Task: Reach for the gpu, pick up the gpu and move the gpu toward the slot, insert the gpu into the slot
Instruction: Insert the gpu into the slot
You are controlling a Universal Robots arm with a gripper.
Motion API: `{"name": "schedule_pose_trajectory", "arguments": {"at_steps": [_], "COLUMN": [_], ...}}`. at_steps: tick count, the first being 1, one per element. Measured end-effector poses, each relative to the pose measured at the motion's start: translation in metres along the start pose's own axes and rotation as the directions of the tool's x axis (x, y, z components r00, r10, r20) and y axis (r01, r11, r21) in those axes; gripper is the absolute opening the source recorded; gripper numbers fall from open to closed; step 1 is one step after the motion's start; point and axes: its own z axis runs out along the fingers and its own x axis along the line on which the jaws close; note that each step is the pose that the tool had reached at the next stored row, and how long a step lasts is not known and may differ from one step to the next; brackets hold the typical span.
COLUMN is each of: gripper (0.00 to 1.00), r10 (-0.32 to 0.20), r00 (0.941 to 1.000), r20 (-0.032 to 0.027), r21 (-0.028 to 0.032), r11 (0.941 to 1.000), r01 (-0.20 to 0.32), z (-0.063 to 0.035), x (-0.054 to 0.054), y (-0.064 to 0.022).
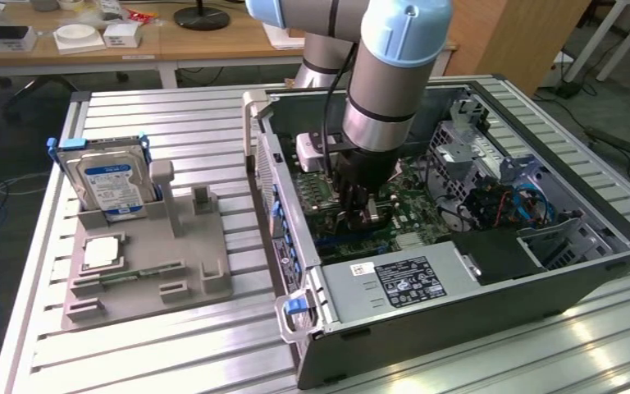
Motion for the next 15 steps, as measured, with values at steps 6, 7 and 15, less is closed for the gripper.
{"name": "schedule_pose_trajectory", "arguments": {"at_steps": [6, 7, 15], "gripper": [0.28, 0.28, 0.28], "r10": [0.000, 0.000, 0.000], "r00": [1.0000, 1.0000, 1.0000], "r20": [0.0000, 0.0000, 0.0000], "r21": [0.0000, 0.0000, 0.0000], "r11": [1.0000, 1.0000, 1.0000], "r01": [0.000, 0.000, 0.000], "z": [0.0000, 0.0000, 0.0000], "x": [0.0000, 0.0000, 0.0000], "y": [0.0000, 0.0000, 0.0000]}}
